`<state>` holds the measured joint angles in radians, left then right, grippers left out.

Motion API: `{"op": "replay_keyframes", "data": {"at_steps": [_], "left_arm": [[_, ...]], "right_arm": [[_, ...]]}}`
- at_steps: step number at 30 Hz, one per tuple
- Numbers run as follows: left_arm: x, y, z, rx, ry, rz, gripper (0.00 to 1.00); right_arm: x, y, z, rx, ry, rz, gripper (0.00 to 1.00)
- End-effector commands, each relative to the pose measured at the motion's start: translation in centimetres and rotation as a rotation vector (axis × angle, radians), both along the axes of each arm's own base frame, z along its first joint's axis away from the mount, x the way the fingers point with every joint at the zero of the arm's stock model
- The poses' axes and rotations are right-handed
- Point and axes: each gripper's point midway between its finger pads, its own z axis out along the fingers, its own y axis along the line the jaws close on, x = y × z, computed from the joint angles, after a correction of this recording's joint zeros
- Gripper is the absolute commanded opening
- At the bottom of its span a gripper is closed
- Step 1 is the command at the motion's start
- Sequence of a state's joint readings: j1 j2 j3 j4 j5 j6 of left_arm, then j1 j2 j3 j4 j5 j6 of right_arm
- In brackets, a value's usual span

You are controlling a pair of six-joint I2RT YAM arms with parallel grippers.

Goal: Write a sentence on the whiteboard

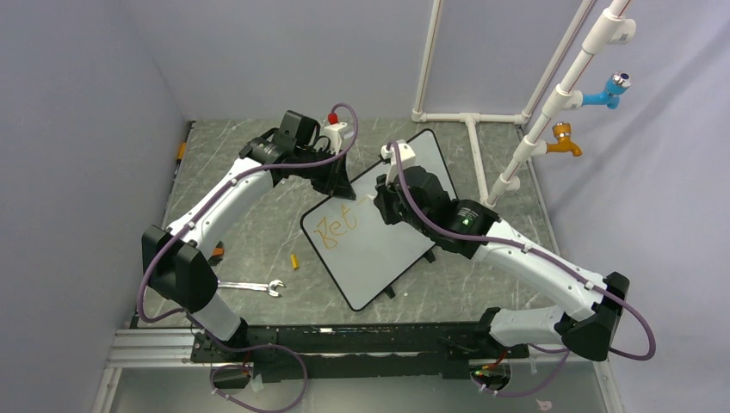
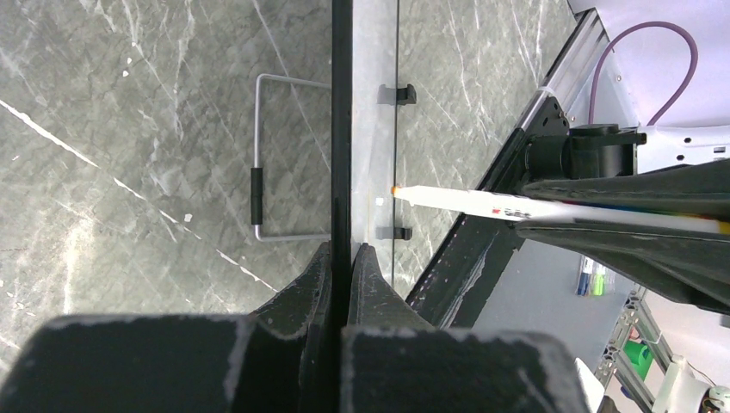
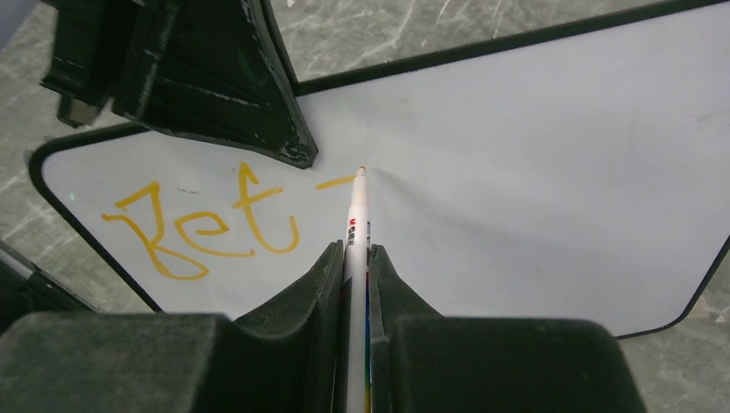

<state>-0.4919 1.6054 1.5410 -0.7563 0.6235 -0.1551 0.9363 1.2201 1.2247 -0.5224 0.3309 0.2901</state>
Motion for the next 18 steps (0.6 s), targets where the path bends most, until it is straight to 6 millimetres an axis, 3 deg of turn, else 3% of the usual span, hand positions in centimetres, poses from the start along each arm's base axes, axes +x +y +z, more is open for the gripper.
{"op": "replay_keyframes", "data": {"at_steps": [1, 12, 18], "left_arm": [[3.0, 2.5, -0.5, 0.145, -0.174, 0.068, 0.0], [2.9, 2.5, -0.5, 0.141, -0.174, 0.065, 0.0], [2.9, 2.5, -0.4, 0.14, -0.174, 0.065, 0.0]], "right_arm": [[0.2, 0.5, 4.7, 0.105, -0.082, 0.018, 0.0], [1.5, 2.5, 4.6, 0.1, -0.086, 0.033, 0.0], [1.9, 2.8, 3.2, 0.071, -0.067, 0.026, 0.0]]}}
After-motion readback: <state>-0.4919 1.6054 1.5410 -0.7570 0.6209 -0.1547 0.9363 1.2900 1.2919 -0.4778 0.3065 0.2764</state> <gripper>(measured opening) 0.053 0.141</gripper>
